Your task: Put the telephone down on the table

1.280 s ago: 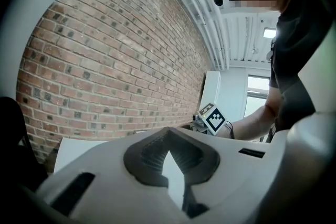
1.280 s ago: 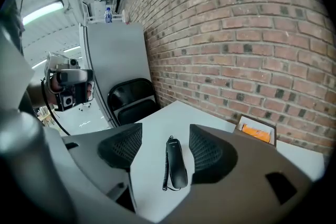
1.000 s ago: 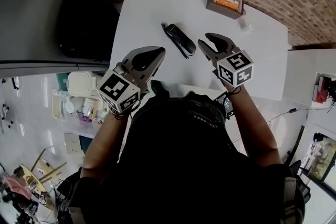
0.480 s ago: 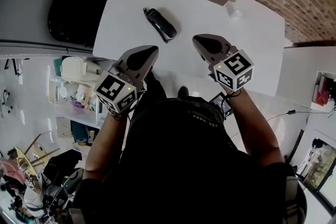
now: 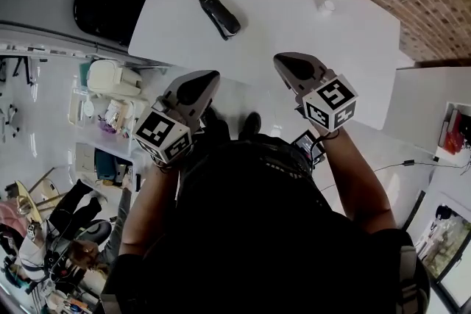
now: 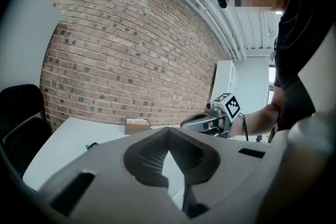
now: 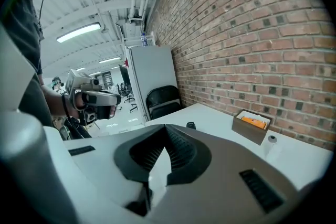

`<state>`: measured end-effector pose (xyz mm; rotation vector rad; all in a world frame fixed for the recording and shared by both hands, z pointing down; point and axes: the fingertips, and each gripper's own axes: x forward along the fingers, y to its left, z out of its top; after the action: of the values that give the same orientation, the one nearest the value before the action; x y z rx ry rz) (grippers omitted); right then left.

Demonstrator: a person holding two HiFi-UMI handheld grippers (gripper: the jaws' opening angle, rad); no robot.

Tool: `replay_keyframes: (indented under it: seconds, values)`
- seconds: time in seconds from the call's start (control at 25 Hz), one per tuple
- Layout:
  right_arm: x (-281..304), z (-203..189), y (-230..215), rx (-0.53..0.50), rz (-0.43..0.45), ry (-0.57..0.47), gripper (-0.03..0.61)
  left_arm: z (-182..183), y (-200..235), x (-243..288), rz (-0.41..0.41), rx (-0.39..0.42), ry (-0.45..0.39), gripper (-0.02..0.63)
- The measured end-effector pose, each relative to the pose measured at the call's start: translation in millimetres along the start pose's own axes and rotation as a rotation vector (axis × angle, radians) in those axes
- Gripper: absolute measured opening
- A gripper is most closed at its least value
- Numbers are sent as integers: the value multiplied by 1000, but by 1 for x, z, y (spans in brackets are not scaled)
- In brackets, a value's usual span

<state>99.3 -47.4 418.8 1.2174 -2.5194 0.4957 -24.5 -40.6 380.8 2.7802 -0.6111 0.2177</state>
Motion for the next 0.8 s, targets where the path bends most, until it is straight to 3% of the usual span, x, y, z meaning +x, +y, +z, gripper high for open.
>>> replay_keyframes:
  seconds: [0.36,0.8]
  values:
    - [-10,-4,56,2,-24,-29,15,-1,-20,-41,-24,28,-36,8]
    - [-7,5,182,-9,-49,-73,15,-10,-45,-153,-78,57,-64,8]
